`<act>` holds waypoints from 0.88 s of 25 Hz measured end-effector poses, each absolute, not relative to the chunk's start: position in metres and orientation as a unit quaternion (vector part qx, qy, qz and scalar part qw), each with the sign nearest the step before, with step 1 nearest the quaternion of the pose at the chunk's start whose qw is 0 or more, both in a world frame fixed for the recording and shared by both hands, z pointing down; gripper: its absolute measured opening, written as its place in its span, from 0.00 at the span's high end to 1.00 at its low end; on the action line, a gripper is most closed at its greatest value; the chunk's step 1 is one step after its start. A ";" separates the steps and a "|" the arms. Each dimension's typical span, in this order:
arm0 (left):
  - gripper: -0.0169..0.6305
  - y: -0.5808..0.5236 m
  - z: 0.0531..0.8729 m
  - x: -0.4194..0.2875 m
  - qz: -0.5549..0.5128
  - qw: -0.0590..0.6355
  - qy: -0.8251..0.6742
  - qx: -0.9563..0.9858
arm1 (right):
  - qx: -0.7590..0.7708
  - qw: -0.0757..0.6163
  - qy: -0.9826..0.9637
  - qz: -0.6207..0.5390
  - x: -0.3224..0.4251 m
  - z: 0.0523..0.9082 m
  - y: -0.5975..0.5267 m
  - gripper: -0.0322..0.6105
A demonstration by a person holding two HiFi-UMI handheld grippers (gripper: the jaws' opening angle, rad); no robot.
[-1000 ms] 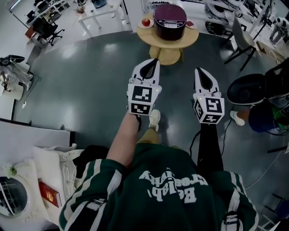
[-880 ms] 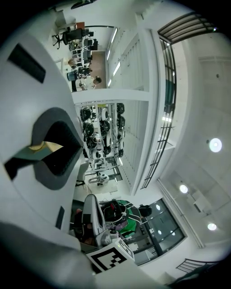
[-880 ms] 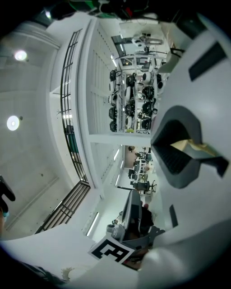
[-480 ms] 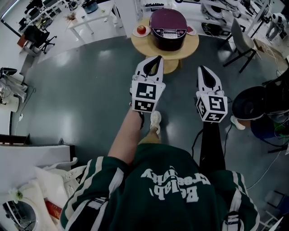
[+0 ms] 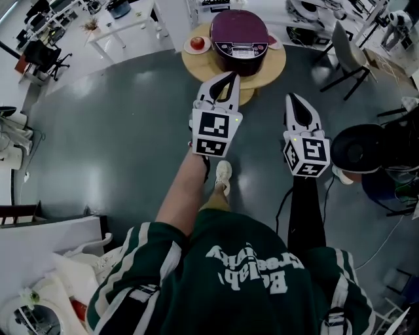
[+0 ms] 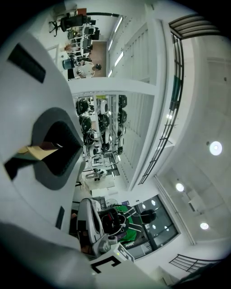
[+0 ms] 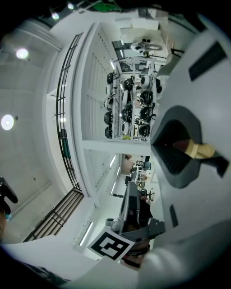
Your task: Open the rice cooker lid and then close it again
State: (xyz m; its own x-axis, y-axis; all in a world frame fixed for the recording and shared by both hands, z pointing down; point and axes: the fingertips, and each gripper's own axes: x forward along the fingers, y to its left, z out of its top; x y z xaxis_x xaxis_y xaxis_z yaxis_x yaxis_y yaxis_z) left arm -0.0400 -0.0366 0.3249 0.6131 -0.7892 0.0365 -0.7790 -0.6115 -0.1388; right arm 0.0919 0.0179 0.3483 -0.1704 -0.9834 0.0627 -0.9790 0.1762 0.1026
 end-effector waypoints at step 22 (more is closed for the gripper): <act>0.98 -0.184 0.342 -0.033 -0.079 0.056 0.433 -0.896 | 0.625 0.067 -0.777 -0.009 0.083 0.352 -0.138 0.94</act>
